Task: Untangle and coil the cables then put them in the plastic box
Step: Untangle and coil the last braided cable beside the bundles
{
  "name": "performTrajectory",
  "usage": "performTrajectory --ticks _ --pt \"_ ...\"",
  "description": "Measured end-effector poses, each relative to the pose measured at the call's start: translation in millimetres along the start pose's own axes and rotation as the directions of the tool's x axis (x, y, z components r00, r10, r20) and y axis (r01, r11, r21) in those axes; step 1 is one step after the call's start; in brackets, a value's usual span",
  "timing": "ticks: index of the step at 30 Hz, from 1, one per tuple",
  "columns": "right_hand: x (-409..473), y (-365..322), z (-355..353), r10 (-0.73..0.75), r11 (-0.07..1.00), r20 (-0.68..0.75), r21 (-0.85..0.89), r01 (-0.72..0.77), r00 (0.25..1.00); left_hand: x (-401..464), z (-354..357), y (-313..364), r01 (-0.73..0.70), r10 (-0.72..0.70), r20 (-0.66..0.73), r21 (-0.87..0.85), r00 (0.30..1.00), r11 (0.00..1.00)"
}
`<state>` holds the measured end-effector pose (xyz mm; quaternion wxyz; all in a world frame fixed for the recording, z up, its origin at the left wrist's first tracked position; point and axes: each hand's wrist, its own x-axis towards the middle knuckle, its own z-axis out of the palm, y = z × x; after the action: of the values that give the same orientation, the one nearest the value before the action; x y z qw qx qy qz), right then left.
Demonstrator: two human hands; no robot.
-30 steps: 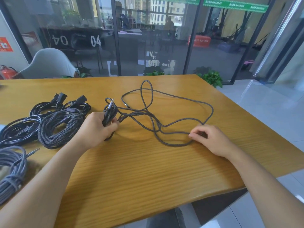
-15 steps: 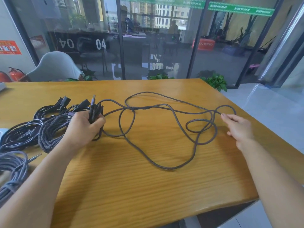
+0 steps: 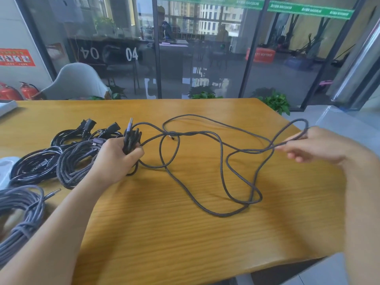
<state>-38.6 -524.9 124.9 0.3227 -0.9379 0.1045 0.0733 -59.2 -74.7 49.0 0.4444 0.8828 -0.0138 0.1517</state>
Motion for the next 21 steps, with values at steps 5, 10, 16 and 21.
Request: performTrajectory --ticks 5,10,16,21 --pt "-20.0 -17.1 -14.1 -0.18 0.924 -0.654 -0.368 -0.1 0.735 0.6 0.3 1.5 -0.012 0.012 0.003 -0.024 1.0 1.0" --pt "-48.7 -100.2 85.4 -0.663 0.746 -0.317 -0.205 0.633 0.679 -0.4 0.3 3.9 -0.015 0.015 0.003 -0.034 1.0 0.999" --pt "9.4 -115.7 143.4 -0.566 0.808 -0.213 -0.333 0.486 0.796 -1.8 -3.4 4.1 -0.028 0.028 0.006 -0.054 1.0 0.998" --pt "34.1 -102.8 148.4 -0.563 0.821 -0.223 -0.038 0.57 0.796 0.8 -9.4 0.9 -0.018 0.016 -0.028 -0.065 0.999 0.998"
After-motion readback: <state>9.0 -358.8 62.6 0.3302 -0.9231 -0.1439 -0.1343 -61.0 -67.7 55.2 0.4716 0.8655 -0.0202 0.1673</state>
